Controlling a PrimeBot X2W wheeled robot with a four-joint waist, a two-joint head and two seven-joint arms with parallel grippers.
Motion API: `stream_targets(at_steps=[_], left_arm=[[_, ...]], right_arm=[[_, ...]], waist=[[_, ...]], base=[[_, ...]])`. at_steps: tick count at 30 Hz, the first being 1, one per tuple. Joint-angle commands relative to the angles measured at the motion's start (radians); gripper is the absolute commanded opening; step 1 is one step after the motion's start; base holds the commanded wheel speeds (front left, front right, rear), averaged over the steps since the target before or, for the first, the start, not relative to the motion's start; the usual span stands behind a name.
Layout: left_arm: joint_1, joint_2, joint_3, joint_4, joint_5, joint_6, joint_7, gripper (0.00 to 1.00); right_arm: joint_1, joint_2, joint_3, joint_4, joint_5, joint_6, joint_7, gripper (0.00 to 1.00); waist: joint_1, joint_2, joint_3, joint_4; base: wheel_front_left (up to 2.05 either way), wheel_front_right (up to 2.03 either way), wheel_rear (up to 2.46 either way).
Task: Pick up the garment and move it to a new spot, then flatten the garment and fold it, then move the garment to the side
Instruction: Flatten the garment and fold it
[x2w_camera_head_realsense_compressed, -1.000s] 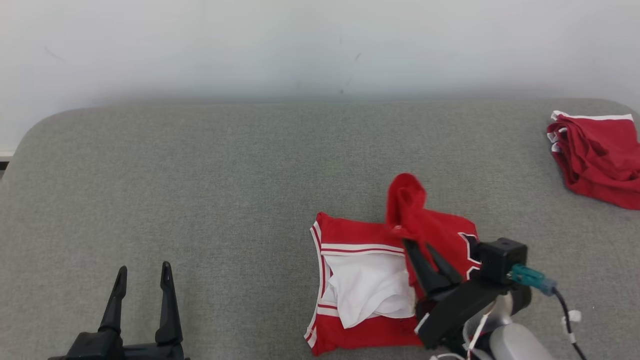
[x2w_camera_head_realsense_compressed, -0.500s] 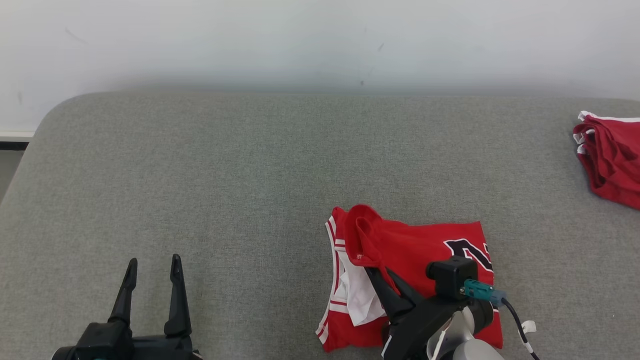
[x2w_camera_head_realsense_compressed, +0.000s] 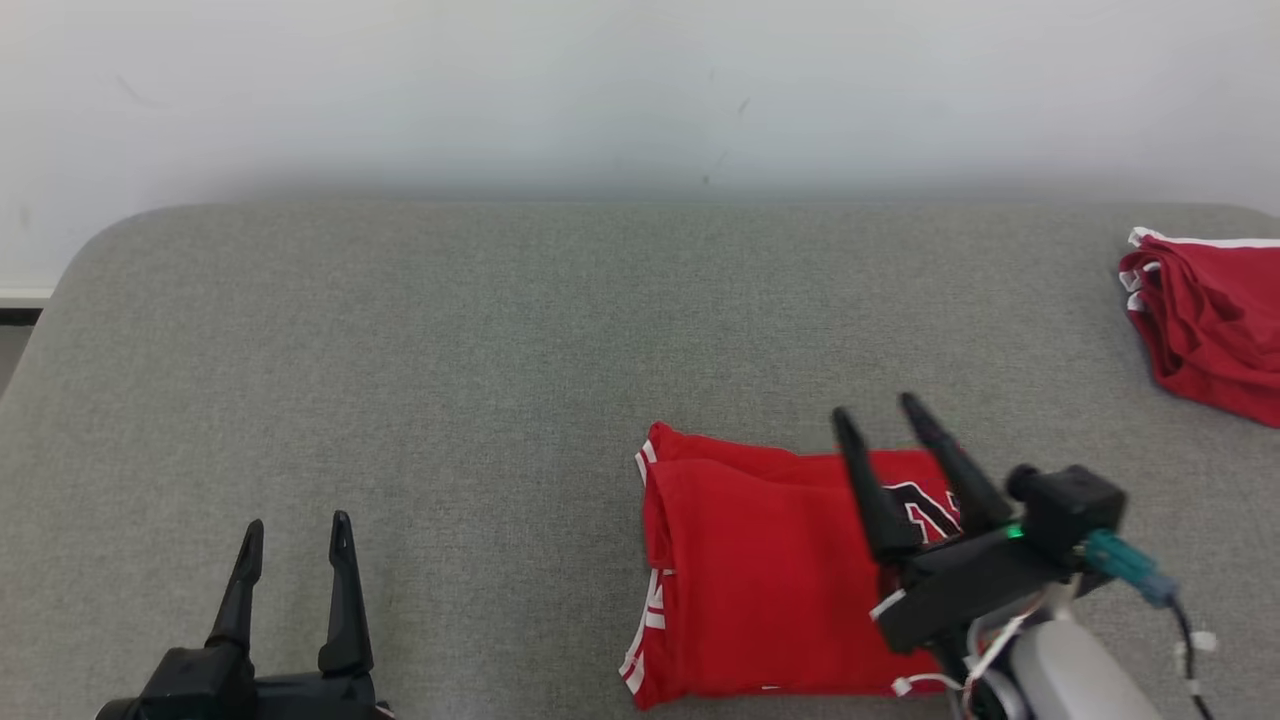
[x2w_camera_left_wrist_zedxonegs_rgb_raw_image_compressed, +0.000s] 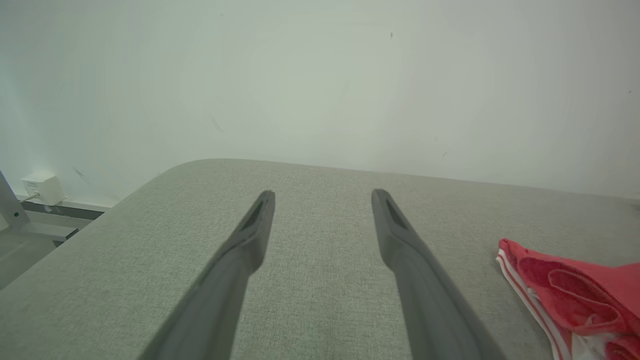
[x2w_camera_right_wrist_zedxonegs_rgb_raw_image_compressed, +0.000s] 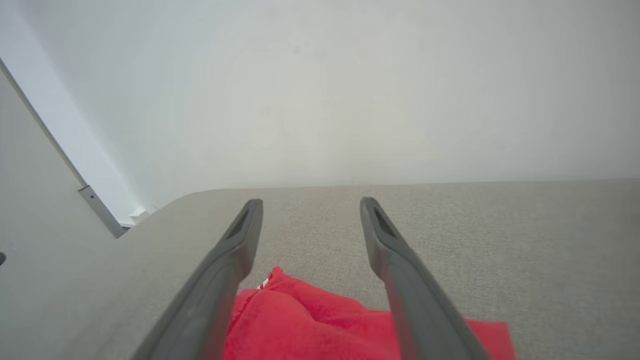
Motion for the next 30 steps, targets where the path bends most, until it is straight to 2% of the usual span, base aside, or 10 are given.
stream_targets(at_steps=[1,7,15,24,30], left_arm=[[0.014,-0.002,0.003,-0.003,0.007,-0.005,-0.003,1.0],[0.028,-0.002,0.01,-0.012,0.015,-0.003,-0.003,1.0],[0.053,-0.002,0.017,-0.028,0.023,-0.001,-0.003,1.0],[0.075,-0.002,0.024,-0.035,0.045,-0.007,-0.003,1.0],[0.094,0.013,0.012,-0.033,0.051,-0.033,-0.003,1.0]], right_arm=[[0.014,-0.018,-0.028,-0.012,-0.006,-0.003,-0.02,1.0],[0.071,-0.051,-0.133,-0.053,-0.024,-0.003,-0.07,1.0],[0.171,-0.034,-0.225,-0.101,-0.049,-0.003,-0.102,1.0],[0.267,-0.004,-0.259,-0.13,-0.077,-0.003,-0.113,1.0],[0.306,0.008,-0.258,-0.137,-0.09,-0.003,-0.113,1.0]], waist=[[0.0,0.0,-0.009,-0.009],[0.0,0.0,-0.021,-0.028],[0.0,0.0,-0.041,-0.058],[0.0,0.0,-0.065,-0.09],[0.0,0.0,-0.08,-0.098]], base=[[0.0,0.0,0.0],[0.0,0.0,0.0],[0.0,0.0,0.0],[0.0,0.0,0.0],[0.0,0.0,0.0]])
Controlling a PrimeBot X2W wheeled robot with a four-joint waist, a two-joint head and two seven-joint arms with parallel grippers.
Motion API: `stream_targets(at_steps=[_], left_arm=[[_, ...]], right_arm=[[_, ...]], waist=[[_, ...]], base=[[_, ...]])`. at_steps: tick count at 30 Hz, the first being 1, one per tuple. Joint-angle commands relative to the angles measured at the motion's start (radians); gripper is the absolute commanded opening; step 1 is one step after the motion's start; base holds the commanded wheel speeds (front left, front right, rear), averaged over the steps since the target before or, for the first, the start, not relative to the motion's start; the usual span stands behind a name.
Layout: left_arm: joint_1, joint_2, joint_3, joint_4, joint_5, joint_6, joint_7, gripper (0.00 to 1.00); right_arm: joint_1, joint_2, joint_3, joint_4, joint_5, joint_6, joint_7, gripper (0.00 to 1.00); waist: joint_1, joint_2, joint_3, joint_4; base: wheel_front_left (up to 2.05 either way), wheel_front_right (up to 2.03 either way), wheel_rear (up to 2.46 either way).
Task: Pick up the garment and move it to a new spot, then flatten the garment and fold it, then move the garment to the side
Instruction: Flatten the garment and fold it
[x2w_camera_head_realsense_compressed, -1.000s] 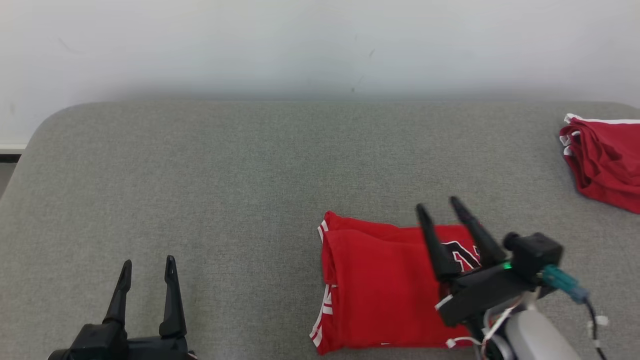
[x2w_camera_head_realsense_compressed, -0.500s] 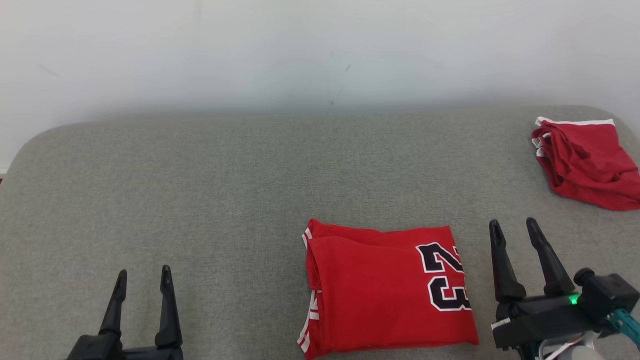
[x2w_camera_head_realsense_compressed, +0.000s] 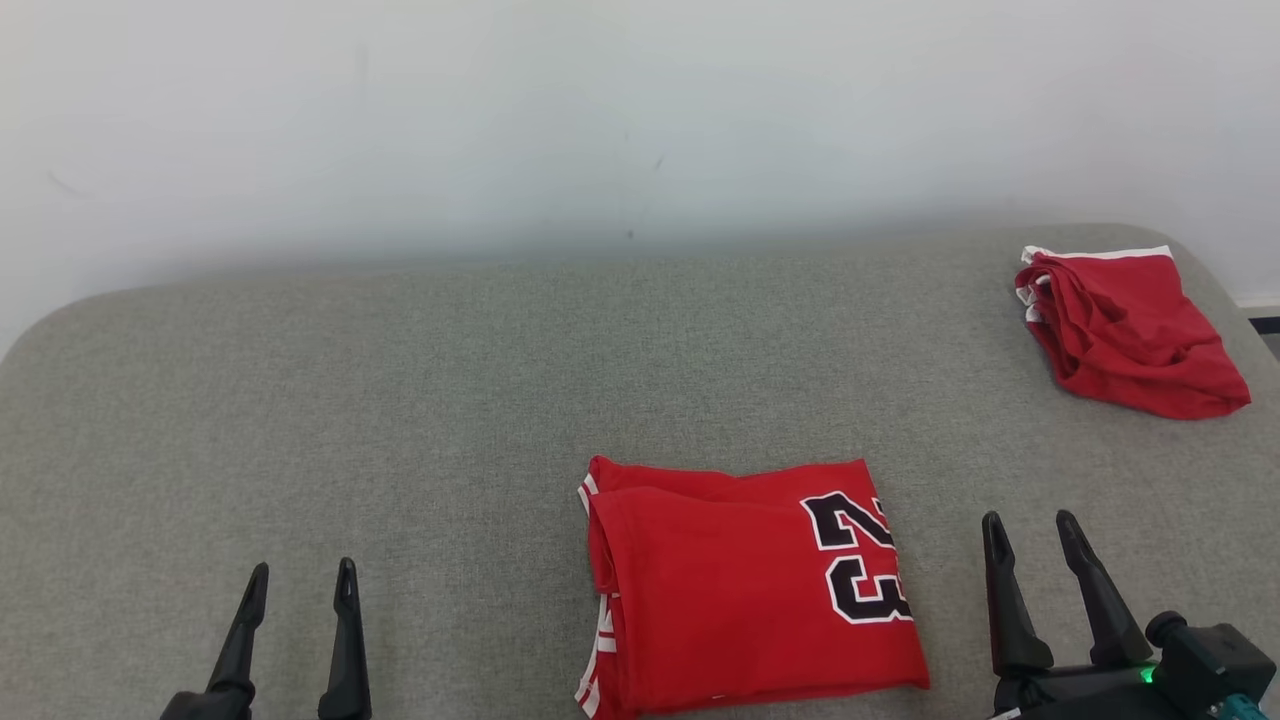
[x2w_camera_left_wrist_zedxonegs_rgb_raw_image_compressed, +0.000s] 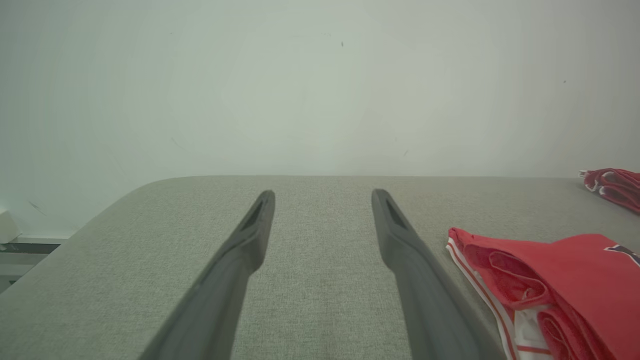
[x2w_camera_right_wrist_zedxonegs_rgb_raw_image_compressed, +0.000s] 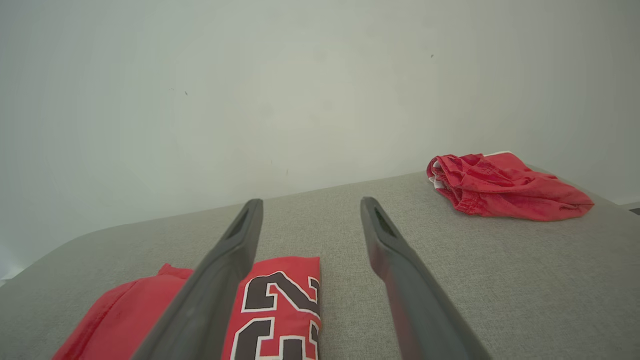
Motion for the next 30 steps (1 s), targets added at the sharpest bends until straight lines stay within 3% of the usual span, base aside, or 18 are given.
stream_targets(at_steps=[1,12,30], left_arm=[[0.018,0.007,0.001,-0.003,0.003,-0.001,-0.003,1.0],[0.065,0.033,-0.024,-0.038,0.0,-0.023,-0.003,1.0],[0.059,0.021,-0.016,-0.022,0.015,-0.024,-0.003,1.0]], right_arm=[[0.012,0.006,-0.002,-0.004,-0.008,-0.003,-0.003,1.0],[0.046,0.009,-0.005,-0.006,-0.03,-0.003,-0.003,1.0],[0.037,0.016,0.001,0.018,-0.061,-0.003,0.024,1.0]], waist=[[0.0001,0.0,-0.003,0.0],[0.0001,0.0,-0.015,0.018],[0.0001,0.0,-0.014,0.021]], base=[[0.0,0.0,0.0],[0.0,0.0,0.0],[0.0,0.0,0.0]])
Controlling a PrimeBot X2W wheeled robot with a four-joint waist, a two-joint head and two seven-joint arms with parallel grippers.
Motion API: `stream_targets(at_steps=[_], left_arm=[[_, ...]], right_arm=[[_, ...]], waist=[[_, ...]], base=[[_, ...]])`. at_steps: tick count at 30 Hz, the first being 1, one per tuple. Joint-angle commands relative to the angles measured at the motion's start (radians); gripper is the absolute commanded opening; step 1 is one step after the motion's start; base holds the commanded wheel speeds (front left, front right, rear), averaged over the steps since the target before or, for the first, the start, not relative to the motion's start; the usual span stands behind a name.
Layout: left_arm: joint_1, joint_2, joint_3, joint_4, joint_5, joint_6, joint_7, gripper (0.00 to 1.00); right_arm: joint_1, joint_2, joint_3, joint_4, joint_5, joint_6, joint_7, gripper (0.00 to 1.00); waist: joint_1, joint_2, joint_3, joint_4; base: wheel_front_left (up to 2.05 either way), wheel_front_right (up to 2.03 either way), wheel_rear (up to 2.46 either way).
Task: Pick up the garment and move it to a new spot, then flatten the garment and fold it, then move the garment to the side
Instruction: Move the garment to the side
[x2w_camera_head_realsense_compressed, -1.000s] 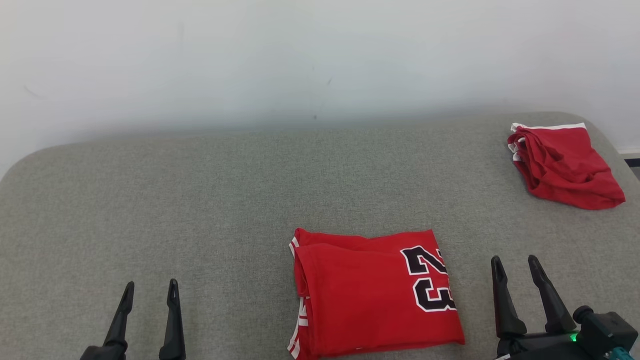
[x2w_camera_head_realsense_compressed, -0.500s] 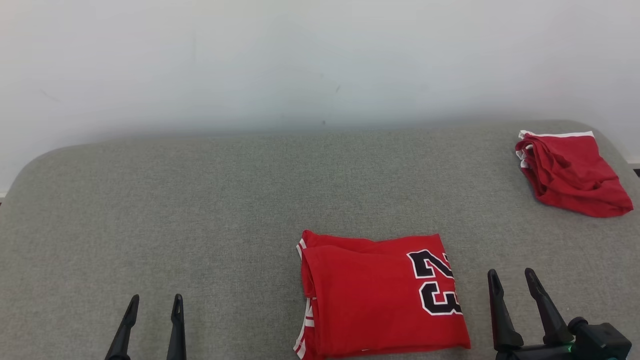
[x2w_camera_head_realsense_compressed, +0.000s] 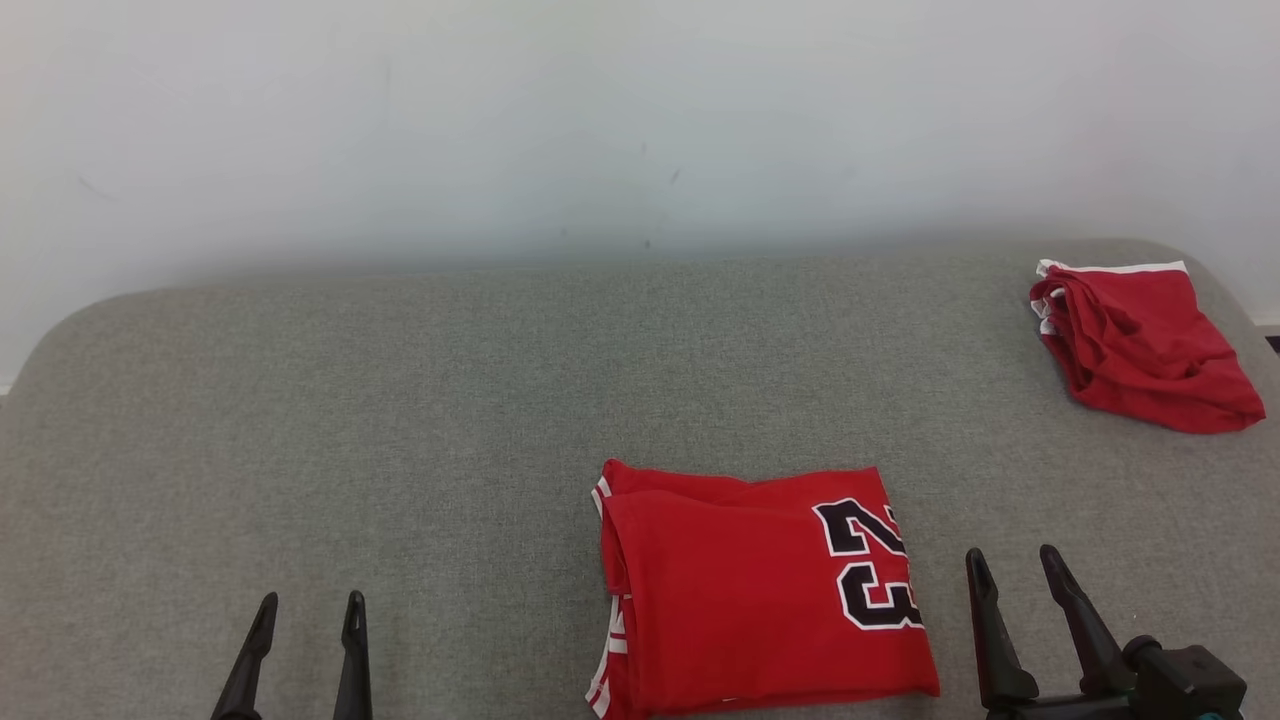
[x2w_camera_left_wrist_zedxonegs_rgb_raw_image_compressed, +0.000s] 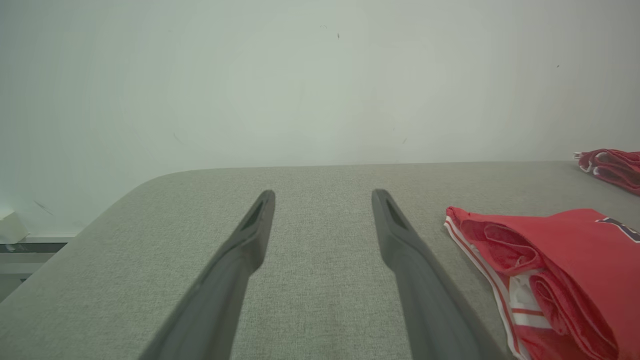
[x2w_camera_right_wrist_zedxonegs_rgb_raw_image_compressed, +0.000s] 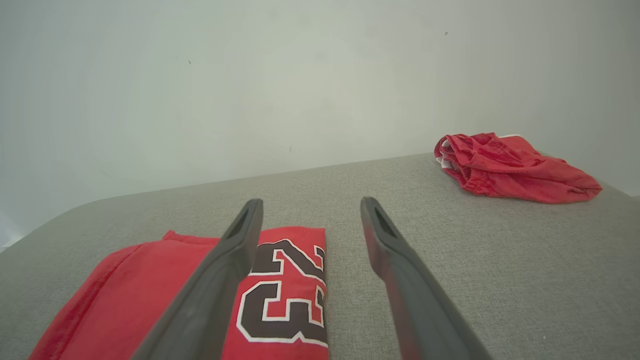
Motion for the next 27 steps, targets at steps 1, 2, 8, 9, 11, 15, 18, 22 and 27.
stream_targets(at_steps=[1,2,8,9,11,15,18,22,27], left_arm=[[0.002,-0.003,0.001,0.003,0.007,-0.005,-0.003,1.0],[0.0,-0.004,0.001,0.003,0.007,-0.005,-0.003,1.0],[-0.007,-0.007,0.001,0.007,0.011,-0.004,-0.003,1.0],[-0.009,-0.008,0.0,0.008,0.011,-0.004,-0.003,1.0],[-0.013,-0.01,0.001,0.009,0.012,0.0,-0.003,1.0],[-0.02,-0.012,-0.003,0.012,0.016,0.005,-0.003,1.0],[-0.031,-0.014,-0.009,0.015,0.017,0.004,-0.003,1.0],[-0.051,-0.018,-0.021,0.016,0.02,0.005,-0.003,1.0],[-0.074,-0.021,-0.035,0.019,0.017,0.008,-0.003,1.0]], right_arm=[[0.0,0.002,0.001,0.001,-0.006,-0.003,0.001,1.0],[0.0,0.003,0.001,0.002,-0.006,-0.003,0.002,1.0],[-0.027,-0.003,0.011,0.002,-0.006,-0.003,0.005,1.0],[-0.037,-0.007,0.011,0.001,-0.006,-0.003,0.01,1.0],[-0.065,-0.013,0.015,-0.002,-0.008,-0.003,0.018,1.0],[-0.13,-0.032,0.018,0.022,-0.013,-0.003,0.061,1.0],[-0.187,-0.045,0.013,0.053,-0.018,-0.003,0.099,1.0],[-0.231,-0.055,0.007,0.133,-0.012,-0.003,0.175,1.0],[-0.269,-0.054,0.011,0.236,0.013,-0.003,0.214,1.0]], waist=[[0.0,0.0,0.0,0.0],[0.0,0.0,0.001,0.0],[0.0,0.0,0.002,0.001],[0.0,0.0,0.003,0.002],[0.0,0.0,0.005,0.003],[0.0,0.0,0.011,0.01],[0.0,0.0,0.021,0.022],[0.0,0.0,0.042,0.044],[0.0,0.0,0.075,0.066]], base=[[0.0,0.0,0.0],[0.0,0.0,0.0],[0.0,0.0,0.0],[0.0,0.0,0.0],[0.0,0.0,0.0],[0.0,0.0,0.0],[0.0,0.0,0.0],[0.0,0.0,0.0],[0.0,0.0,0.0]])
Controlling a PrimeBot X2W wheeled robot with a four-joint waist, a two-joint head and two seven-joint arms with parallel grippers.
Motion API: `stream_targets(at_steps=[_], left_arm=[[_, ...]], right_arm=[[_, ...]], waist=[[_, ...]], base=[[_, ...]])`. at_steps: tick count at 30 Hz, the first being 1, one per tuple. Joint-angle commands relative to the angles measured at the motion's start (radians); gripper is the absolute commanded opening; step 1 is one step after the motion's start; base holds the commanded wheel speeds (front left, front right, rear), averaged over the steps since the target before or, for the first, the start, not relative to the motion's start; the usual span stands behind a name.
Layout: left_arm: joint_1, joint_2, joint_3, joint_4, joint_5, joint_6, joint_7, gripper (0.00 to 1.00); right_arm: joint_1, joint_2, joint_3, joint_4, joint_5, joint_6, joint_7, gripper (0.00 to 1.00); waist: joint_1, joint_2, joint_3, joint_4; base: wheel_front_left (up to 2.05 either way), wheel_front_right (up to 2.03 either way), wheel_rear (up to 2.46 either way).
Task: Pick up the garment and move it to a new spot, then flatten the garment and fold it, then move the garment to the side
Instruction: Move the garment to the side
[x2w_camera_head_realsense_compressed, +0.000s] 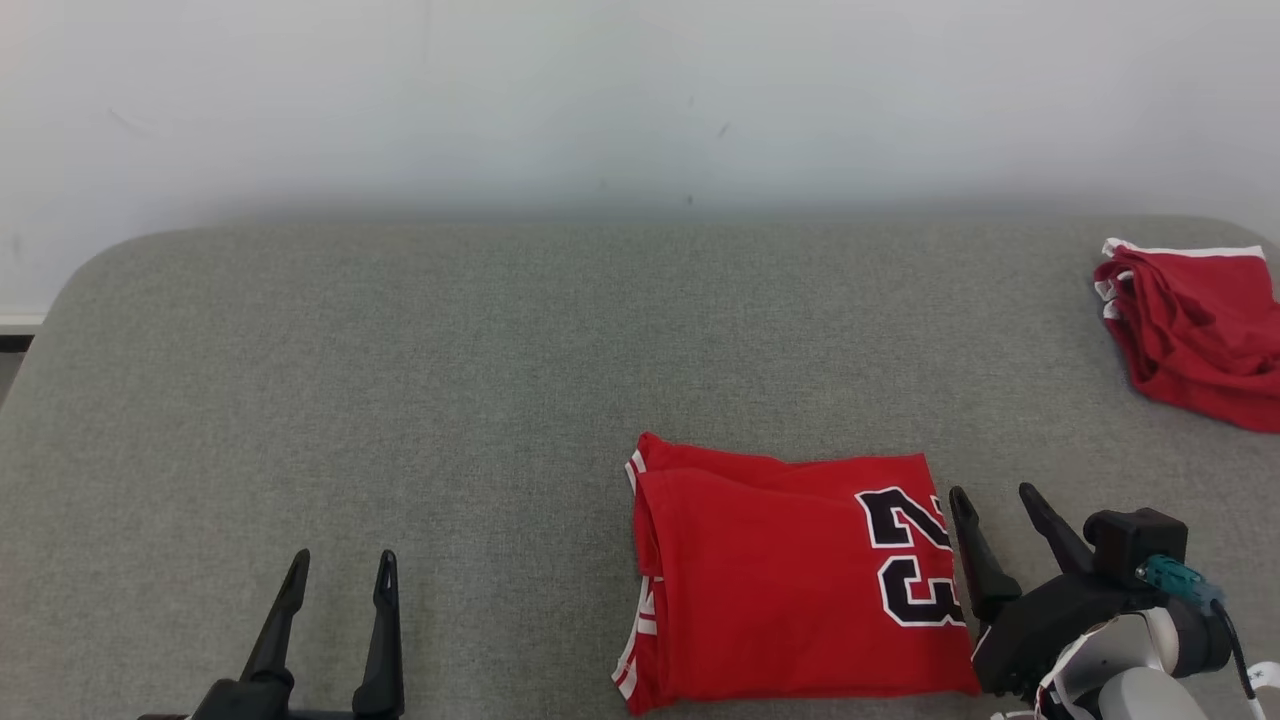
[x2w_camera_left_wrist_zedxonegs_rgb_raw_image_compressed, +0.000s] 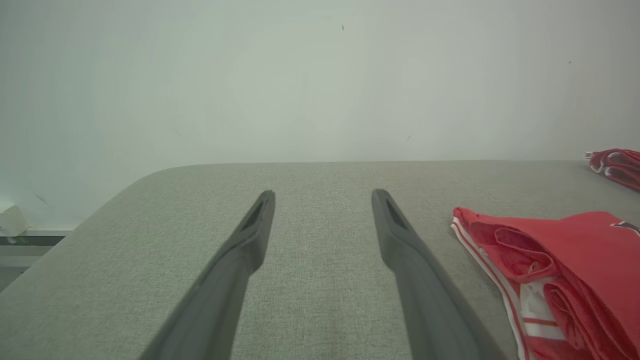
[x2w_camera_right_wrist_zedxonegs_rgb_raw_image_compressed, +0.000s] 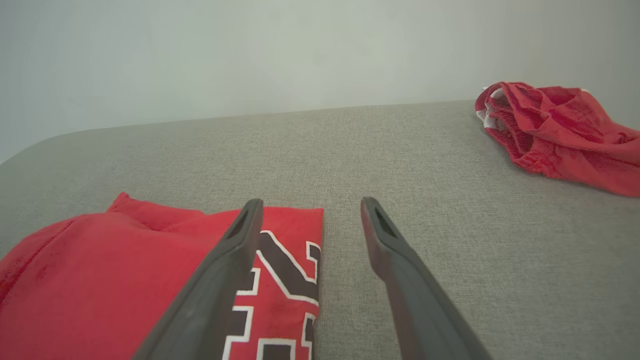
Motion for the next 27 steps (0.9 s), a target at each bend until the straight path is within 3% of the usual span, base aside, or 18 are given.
stream_targets(at_steps=[1,17,18,19,20,21,27], left_arm=[[-0.015,-0.002,-0.001,0.003,0.002,0.004,-0.003,1.0],[-0.057,-0.007,-0.006,0.023,0.006,0.0,-0.003,1.0],[-0.06,-0.007,-0.004,0.023,0.004,-0.001,-0.003,1.0],[-0.06,-0.007,-0.004,0.023,0.004,-0.001,-0.003,1.0],[-0.062,-0.007,-0.002,0.023,0.003,0.0,-0.003,1.0],[-0.063,-0.007,-0.001,0.023,0.003,-0.001,-0.003,1.0],[-0.071,-0.009,0.003,0.019,0.006,0.002,-0.003,1.0]], right_arm=[[-0.017,-0.003,0.004,0.026,0.005,-0.003,0.0,1.0],[-0.106,0.032,0.106,0.359,0.062,-0.003,-0.018,1.0],[-0.108,0.036,0.113,0.372,0.071,-0.003,-0.014,0.44],[-0.108,0.036,0.113,0.372,0.071,-0.003,-0.014,0.44],[-0.112,0.037,0.121,0.382,0.078,-0.003,-0.013,0.12],[-0.119,0.035,0.128,0.39,0.085,-0.003,-0.019,0.0],[-0.215,0.017,0.178,0.4,0.119,-0.003,-0.052,0.0]], waist=[[-0.0001,-0.0001,0.024,0.016],[-0.0001,-0.0001,0.065,0.026],[-0.0001,-0.0001,0.068,0.025],[-0.0001,-0.0001,0.068,0.025],[-0.0001,-0.0001,0.071,0.024],[-0.0001,-0.0001,0.074,0.023],[-0.0001,-0.0001,0.096,0.013]], base=[[0.0,0.0,0.0],[0.0,0.0,0.0],[0.0,0.0,0.0],[0.0,0.0,0.0],[0.0,0.0,0.0],[0.0,0.0,0.0],[0.0,0.0,0.0]])
